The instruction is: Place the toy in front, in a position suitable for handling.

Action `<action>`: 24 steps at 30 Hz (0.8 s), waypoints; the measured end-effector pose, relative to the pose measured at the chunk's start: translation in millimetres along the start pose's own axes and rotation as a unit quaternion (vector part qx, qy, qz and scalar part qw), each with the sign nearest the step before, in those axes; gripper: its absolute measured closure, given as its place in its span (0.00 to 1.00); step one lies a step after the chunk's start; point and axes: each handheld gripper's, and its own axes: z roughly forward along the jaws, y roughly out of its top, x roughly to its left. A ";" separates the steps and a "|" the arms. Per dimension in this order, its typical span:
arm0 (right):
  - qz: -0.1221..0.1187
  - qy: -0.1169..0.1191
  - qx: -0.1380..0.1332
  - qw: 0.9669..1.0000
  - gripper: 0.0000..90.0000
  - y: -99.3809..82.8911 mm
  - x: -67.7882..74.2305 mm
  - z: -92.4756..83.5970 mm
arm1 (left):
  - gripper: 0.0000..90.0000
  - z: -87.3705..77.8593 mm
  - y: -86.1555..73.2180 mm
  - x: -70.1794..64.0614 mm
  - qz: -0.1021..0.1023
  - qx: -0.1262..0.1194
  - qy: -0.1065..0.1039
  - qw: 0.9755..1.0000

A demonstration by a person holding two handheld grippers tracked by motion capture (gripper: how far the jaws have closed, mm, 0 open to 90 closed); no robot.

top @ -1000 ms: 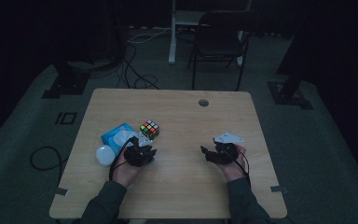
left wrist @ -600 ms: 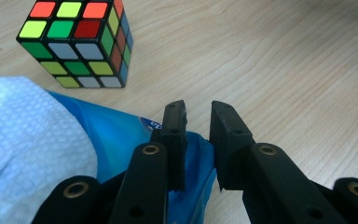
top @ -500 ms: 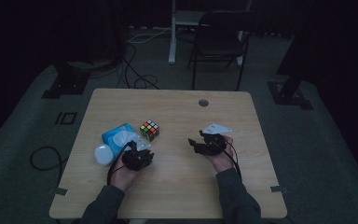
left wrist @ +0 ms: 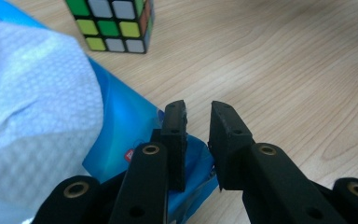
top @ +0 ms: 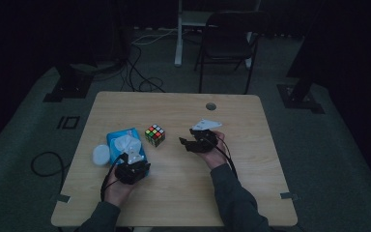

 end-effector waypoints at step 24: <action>-0.026 0.047 0.033 0.998 0.27 41.3 27.7 91.3 | 0.83 -24.8 -31.5 22.7 -0.030 -0.022 0.026 0.999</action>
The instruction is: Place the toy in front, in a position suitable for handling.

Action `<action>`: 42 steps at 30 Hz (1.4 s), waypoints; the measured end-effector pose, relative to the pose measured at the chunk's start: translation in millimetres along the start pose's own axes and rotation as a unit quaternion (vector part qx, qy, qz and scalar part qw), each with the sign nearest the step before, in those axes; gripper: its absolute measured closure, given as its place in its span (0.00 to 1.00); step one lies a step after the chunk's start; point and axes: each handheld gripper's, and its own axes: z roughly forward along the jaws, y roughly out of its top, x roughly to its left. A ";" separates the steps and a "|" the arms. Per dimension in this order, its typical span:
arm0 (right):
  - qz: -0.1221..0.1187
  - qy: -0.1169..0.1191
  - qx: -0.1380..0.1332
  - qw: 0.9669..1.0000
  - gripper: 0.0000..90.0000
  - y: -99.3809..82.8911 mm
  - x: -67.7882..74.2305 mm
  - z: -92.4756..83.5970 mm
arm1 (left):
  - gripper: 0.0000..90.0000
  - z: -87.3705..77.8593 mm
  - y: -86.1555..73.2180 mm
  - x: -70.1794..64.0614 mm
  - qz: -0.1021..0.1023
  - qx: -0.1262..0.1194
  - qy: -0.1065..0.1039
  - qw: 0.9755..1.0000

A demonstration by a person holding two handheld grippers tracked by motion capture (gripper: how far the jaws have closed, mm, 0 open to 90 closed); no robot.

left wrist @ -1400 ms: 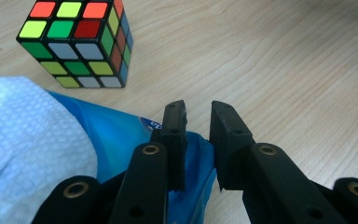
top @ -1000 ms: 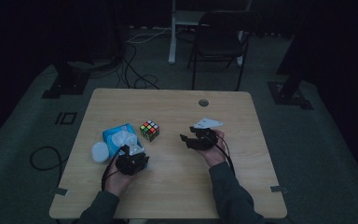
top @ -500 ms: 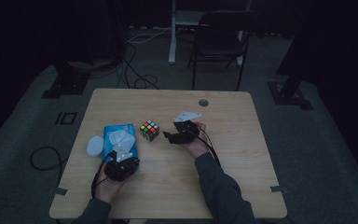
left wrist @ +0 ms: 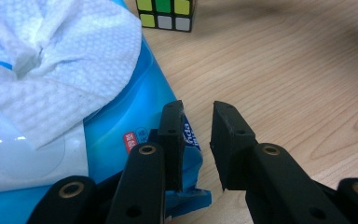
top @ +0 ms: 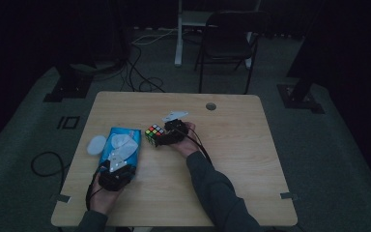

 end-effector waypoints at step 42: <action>0.007 -0.018 0.079 0.997 0.37 3.1 -3.9 59.0 | 0.85 -8.6 -10.8 18.3 -0.017 -0.002 0.023 1.000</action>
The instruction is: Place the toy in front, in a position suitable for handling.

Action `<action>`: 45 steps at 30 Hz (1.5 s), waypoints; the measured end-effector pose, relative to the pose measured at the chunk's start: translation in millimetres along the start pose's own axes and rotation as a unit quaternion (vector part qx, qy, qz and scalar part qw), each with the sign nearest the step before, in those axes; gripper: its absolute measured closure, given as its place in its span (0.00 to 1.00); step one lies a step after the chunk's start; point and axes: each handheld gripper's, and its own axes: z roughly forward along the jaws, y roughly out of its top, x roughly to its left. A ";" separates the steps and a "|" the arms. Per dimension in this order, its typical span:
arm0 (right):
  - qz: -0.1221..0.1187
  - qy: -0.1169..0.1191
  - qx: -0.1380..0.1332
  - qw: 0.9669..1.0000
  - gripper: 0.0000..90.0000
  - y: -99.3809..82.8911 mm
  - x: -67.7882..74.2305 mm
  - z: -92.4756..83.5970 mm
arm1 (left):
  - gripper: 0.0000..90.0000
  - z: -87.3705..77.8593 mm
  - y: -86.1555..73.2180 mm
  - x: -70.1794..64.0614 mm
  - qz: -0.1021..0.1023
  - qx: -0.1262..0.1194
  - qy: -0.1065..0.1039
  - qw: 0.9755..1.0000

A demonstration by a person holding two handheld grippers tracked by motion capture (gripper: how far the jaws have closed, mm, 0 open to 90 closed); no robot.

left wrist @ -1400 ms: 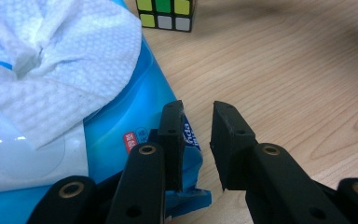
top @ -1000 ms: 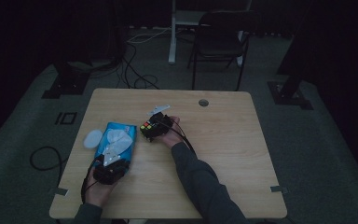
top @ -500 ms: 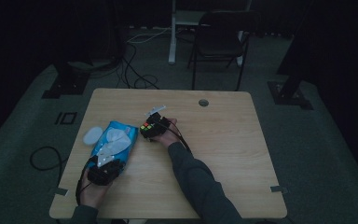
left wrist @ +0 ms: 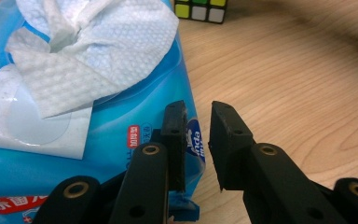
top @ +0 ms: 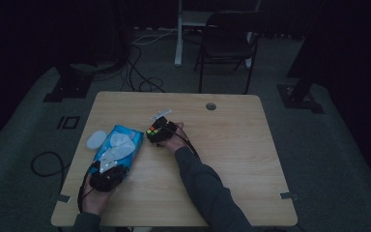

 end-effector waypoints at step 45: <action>-0.029 0.004 -0.071 0.997 0.38 -96.3 -6.1 -127.5 | 0.68 -10.7 12.0 28.7 -0.016 -0.056 0.015 0.998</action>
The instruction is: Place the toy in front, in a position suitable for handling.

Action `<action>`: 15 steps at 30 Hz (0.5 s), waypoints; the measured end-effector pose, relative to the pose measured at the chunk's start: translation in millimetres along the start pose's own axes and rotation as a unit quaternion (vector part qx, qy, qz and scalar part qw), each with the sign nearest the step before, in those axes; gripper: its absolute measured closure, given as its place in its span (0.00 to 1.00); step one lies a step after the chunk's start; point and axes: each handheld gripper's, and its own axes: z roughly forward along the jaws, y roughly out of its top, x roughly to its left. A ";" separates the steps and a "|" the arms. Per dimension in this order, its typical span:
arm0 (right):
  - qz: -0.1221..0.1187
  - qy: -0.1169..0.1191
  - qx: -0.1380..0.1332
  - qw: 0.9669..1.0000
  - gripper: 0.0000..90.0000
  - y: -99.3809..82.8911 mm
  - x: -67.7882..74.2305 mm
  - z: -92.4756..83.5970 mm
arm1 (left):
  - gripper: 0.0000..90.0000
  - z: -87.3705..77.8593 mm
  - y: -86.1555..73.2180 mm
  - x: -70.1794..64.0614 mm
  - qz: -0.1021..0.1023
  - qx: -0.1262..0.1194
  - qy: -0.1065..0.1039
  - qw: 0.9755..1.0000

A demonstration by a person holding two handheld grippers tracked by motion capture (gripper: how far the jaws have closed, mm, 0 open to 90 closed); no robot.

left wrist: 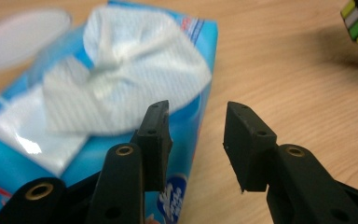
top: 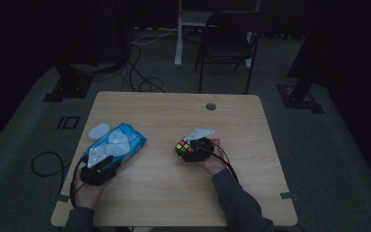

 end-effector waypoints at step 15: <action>0.017 -0.012 0.014 1.000 0.38 -21.9 -0.6 -11.2 | 0.60 15.6 34.3 14.5 0.037 -0.004 0.003 0.999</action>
